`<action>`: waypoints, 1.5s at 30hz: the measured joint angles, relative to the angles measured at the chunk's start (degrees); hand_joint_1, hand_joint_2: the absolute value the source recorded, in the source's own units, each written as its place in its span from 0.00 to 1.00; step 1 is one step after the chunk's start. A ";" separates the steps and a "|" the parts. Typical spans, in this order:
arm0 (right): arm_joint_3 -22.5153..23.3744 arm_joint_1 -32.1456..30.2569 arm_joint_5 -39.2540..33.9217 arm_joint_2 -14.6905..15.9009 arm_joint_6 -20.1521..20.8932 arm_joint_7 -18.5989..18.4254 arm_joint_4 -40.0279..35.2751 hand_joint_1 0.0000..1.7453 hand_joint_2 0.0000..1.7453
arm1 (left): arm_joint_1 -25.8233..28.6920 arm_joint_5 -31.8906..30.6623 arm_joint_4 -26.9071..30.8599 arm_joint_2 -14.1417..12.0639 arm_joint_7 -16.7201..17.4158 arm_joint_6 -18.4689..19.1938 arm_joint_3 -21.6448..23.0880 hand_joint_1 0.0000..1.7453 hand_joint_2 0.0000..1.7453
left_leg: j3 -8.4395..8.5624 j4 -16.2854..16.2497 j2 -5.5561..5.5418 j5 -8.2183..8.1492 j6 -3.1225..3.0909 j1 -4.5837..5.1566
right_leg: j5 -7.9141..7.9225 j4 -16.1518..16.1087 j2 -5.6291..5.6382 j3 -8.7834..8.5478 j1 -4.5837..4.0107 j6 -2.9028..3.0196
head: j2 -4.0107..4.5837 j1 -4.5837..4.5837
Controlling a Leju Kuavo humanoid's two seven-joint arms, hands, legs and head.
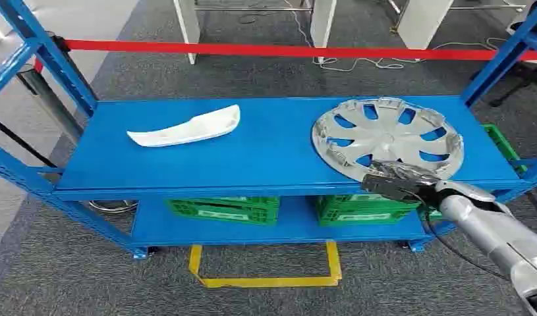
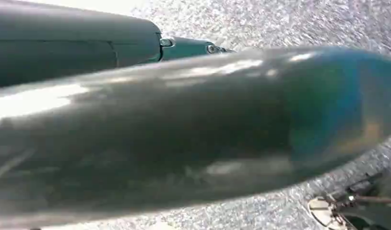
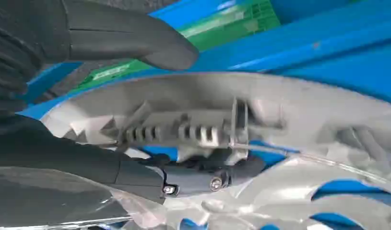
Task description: Take the parts from the cabinet and place them on the table.
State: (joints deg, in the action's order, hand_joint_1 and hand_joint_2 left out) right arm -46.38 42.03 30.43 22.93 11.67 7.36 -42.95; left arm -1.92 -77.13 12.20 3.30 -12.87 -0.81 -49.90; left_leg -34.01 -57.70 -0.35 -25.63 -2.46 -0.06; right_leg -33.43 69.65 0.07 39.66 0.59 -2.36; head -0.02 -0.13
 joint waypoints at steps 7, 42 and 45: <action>0.02 0.74 -0.22 -0.02 0.07 1.27 0.61 1.00 1.00 | -0.04 -0.07 0.00 0.11 -0.37 -0.02 -0.24 0.00 0.00 | 0.10 -0.57 -0.08 -0.50 0.68 0.15 | 5.68 -10.99 -0.15 -5.90 0.12 -0.22 | 0.00 -0.04; 0.61 0.11 -0.76 0.04 -0.52 3.87 -0.11 1.00 1.00 | -0.08 1.88 -0.02 -0.28 -4.94 1.27 -2.53 0.00 1.00 | -0.34 -1.06 0.08 -0.46 1.64 0.32 | 6.02 -11.56 -0.01 -6.29 0.15 1.32 | 0.00 -0.20; 0.77 0.09 -0.81 0.07 -0.55 3.94 -0.61 1.00 1.00 | -0.05 2.10 -0.02 -0.18 -5.44 0.72 -2.82 0.00 1.00 | -3.37 -8.41 0.17 -5.31 2.62 -0.04 | 6.12 -11.66 -0.17 -6.48 0.30 2.11 | 0.00 0.13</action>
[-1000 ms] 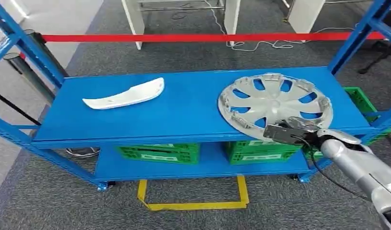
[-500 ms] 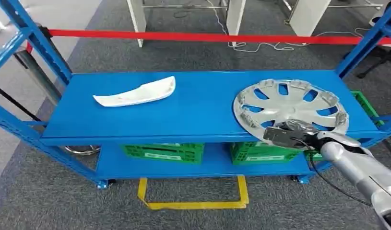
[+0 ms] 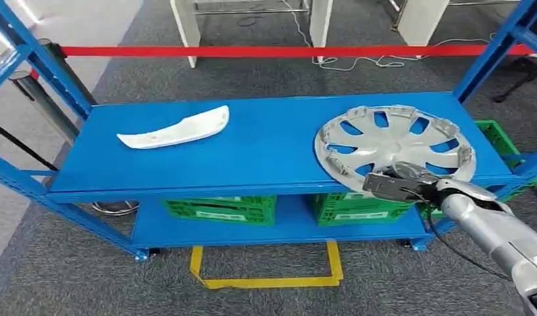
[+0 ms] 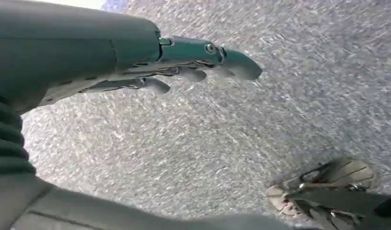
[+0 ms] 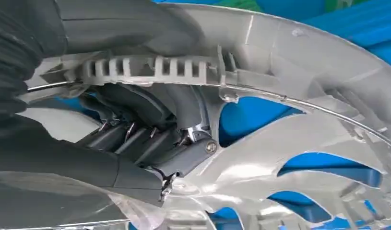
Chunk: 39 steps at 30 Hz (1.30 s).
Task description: Take the parts from the cabinet and place them on the table.
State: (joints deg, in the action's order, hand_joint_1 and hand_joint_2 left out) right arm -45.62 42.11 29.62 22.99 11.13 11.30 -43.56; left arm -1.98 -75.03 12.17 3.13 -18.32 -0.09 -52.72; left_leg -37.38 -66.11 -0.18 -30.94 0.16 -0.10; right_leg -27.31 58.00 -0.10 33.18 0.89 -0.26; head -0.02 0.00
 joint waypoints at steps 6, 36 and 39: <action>0.37 -0.52 -0.13 0.63 -0.28 -0.18 -0.92 1.00 1.00 | 0.01 0.66 0.00 -0.07 0.68 -2.64 -0.92 0.00 1.00 | 0.01 -0.75 0.01 2.87 0.12 -0.49 | -0.10 0.06 0.05 -0.24 0.01 -0.06 | 0.00 0.00; 5.62 3.60 2.67 -0.35 -7.08 0.35 -11.78 1.00 1.00 | -0.97 -1.29 0.00 0.39 1.88 -1.48 -1.35 0.00 1.00 | -2.81 -3.38 -0.04 2.52 -0.28 -0.05 | 0.17 0.25 0.02 0.68 0.14 -0.13 | 0.00 0.04; 6.45 3.85 2.69 -0.66 -7.37 0.31 -13.12 1.00 1.00 | -1.04 -1.51 0.00 0.35 1.99 -1.51 -1.35 0.00 1.00 | 1.63 7.17 -0.05 5.91 -1.04 0.30 | -0.11 0.45 0.16 0.84 -0.26 -0.57 | 0.00 0.02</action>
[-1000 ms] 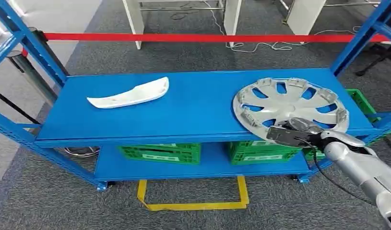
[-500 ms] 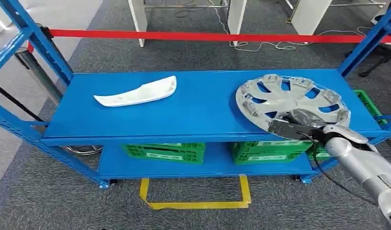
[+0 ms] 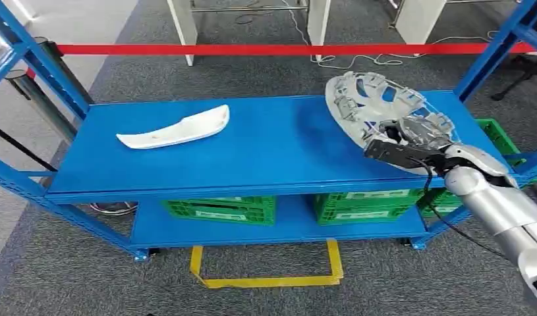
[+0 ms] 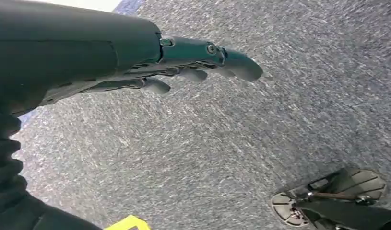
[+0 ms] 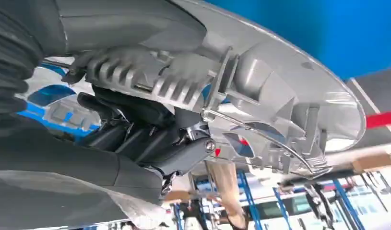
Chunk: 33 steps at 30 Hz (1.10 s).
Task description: Take the parts from the cabinet and place them on the table.
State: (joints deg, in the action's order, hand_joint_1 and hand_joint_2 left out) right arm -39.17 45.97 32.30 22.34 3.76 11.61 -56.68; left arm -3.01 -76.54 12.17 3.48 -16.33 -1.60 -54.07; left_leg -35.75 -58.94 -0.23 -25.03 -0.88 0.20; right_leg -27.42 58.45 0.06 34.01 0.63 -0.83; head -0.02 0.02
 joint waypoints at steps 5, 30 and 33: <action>0.74 0.21 0.02 -0.11 -0.02 0.00 -1.42 1.00 1.00 | -0.10 -0.02 0.00 0.13 0.02 0.00 0.07 0.00 1.00 | 0.29 1.15 -0.06 0.36 -1.15 -0.18 | -1.05 0.55 -0.12 0.97 0.37 -1.33 | 0.00 -0.13; 1.46 3.14 0.55 -1.03 0.09 -0.74 -7.74 1.00 1.00 | -0.40 -1.11 0.00 0.35 1.09 -1.20 0.22 0.00 1.00 | -1.00 -1.66 -0.13 0.29 0.08 -0.01 | -0.34 0.39 0.18 0.02 0.45 0.20 | 0.00 -0.20; 1.18 3.40 1.09 -1.14 0.26 -1.22 -9.53 1.00 1.00 | -0.45 -1.07 0.00 0.35 1.86 -3.22 0.20 0.00 1.00 | -0.85 -0.43 -0.25 0.03 -0.17 0.30 | -0.01 0.25 0.24 0.45 0.49 -0.65 | 0.00 -0.28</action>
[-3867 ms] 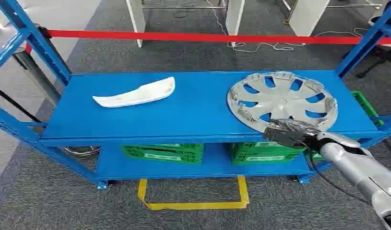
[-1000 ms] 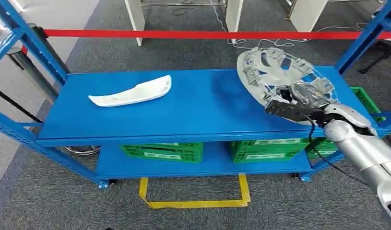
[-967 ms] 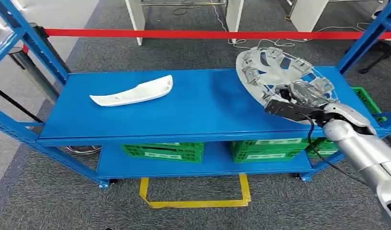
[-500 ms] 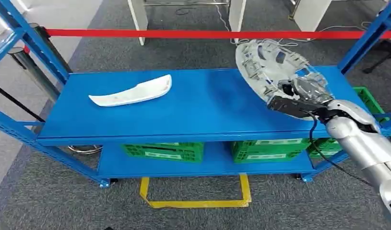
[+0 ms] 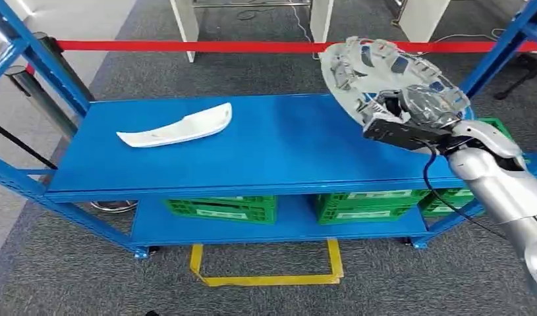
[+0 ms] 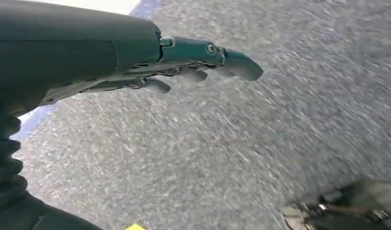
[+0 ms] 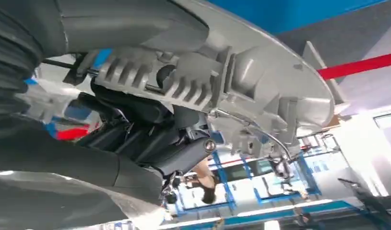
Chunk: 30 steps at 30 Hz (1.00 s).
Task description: Take the parts from the cabinet and place them on the table.
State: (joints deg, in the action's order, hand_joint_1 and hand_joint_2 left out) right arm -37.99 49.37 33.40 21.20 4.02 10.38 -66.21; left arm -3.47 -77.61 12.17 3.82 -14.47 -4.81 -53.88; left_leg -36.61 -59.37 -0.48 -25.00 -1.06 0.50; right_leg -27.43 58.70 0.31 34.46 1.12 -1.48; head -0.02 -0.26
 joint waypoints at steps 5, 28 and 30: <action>-1.14 1.53 0.28 -0.15 0.96 -0.85 -2.64 1.00 1.00 | -0.28 0.04 0.00 0.33 0.50 -2.29 0.00 0.00 1.00 | 0.21 1.47 0.15 1.25 -1.37 -0.39 | -6.45 8.86 -0.07 3.82 -0.06 -0.63 | 0.00 -0.33; -3.45 2.49 0.48 -0.17 1.11 -1.38 -6.55 1.00 1.00 | -0.71 0.48 0.00 1.03 0.63 -4.61 -0.20 0.00 1.00 | 6.41 1.03 0.17 -5.10 0.05 -0.35 | 3.22 0.03 -0.54 2.60 -1.08 1.29 | 0.00 -0.11; -3.54 2.54 0.48 -0.13 1.14 -1.40 -6.55 1.00 1.00 | -0.68 0.48 0.00 1.05 0.68 -4.61 -0.20 0.00 1.00 | 5.67 1.00 0.14 -3.94 -0.10 0.21 | 3.98 0.00 -0.69 3.03 -0.63 0.57 | 0.00 -0.07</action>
State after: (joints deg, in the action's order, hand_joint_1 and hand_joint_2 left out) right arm -41.53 51.91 33.88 21.07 5.16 8.98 -72.76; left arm -4.14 -77.13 12.17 4.87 -13.79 -9.42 -54.07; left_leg -30.93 -58.37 -0.34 -28.94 -1.16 0.72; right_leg -23.45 58.70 -0.38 37.49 0.49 -0.90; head -0.02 -0.33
